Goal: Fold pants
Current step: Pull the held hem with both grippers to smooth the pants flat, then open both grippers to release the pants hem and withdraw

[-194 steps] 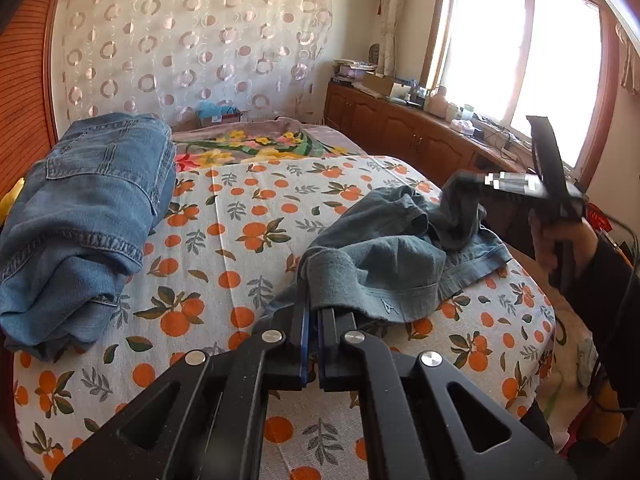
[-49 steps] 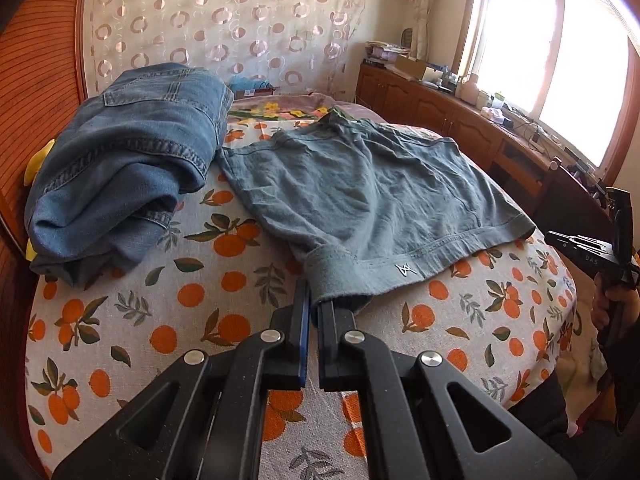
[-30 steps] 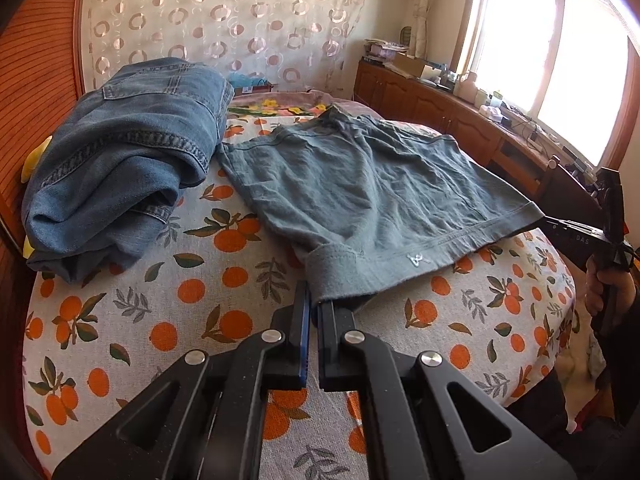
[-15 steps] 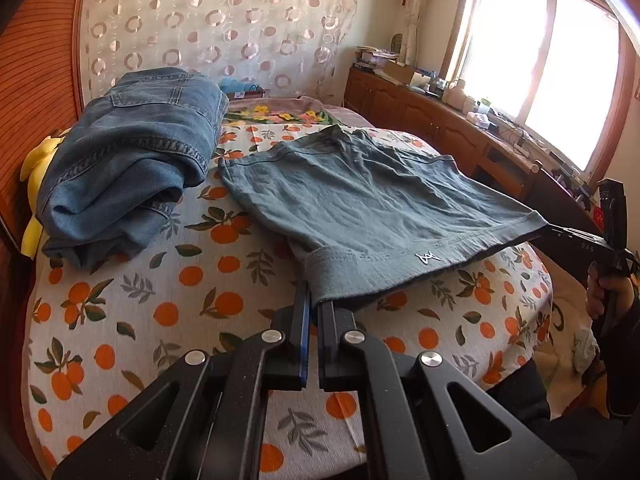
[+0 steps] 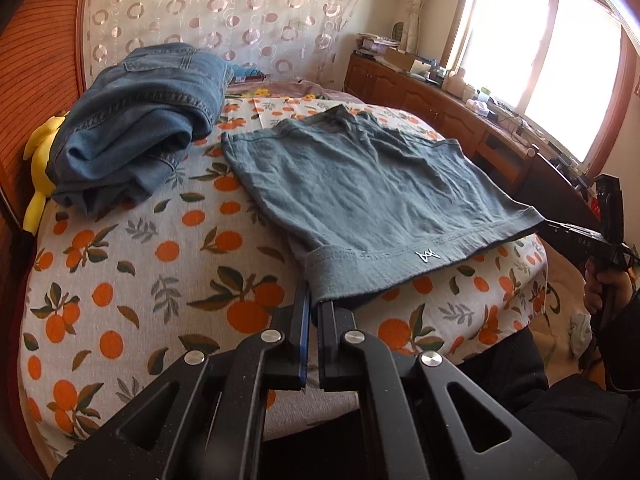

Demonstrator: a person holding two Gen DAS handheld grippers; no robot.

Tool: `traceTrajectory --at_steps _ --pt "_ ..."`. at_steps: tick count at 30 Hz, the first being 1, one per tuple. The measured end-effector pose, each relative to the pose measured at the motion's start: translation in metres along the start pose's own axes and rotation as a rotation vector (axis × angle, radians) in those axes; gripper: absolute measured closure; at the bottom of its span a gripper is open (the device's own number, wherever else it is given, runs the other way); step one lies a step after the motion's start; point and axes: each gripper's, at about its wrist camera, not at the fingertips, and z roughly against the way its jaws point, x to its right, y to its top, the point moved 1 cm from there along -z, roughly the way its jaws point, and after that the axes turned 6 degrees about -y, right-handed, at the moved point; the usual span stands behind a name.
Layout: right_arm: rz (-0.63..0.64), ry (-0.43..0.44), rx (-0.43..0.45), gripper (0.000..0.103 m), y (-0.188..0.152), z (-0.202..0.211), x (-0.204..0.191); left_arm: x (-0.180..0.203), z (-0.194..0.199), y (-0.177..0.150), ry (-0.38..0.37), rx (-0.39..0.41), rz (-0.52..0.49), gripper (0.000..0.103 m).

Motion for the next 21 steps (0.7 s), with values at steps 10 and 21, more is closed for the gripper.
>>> traceTrajectory --at_steps 10,21 --pt "0.039 -0.01 0.019 0.094 0.012 0.014 -0.001 -0.006 0.005 -0.003 0.017 -0.012 0.022 0.084" --pt "0.07 -0.027 0.083 0.093 0.013 0.035 -0.003 -0.016 0.024 0.007 0.044 0.044 0.029 0.054"
